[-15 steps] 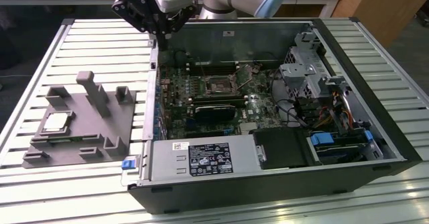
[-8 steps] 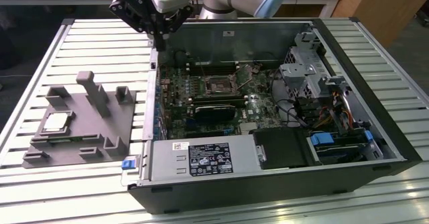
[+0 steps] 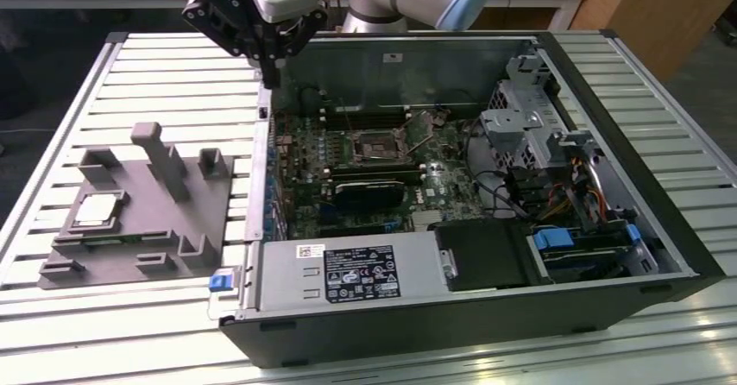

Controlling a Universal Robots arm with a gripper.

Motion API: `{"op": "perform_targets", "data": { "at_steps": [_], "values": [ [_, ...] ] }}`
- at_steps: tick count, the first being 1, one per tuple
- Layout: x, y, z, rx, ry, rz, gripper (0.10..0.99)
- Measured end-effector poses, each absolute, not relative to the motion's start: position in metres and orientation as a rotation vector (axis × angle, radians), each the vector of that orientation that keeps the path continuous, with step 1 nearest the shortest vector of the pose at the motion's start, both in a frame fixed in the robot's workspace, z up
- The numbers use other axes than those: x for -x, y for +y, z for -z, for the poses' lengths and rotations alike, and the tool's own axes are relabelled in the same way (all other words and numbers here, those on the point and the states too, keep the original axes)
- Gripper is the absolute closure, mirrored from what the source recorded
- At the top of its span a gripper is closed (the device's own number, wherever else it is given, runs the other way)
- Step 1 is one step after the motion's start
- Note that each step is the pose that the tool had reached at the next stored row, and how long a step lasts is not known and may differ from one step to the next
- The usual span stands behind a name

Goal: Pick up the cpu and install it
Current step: 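Reach for the cpu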

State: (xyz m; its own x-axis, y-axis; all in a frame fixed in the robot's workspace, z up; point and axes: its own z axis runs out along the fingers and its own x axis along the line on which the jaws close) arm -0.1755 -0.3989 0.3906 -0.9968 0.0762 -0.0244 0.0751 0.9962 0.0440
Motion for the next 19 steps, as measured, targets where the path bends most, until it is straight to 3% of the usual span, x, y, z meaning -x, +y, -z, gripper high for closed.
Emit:
{"op": "perform_targets", "data": {
  "at_steps": [19],
  "values": [
    [0.188,-0.399,-0.389,-0.118,3.113,-0.067,0.98]
  ]
}}
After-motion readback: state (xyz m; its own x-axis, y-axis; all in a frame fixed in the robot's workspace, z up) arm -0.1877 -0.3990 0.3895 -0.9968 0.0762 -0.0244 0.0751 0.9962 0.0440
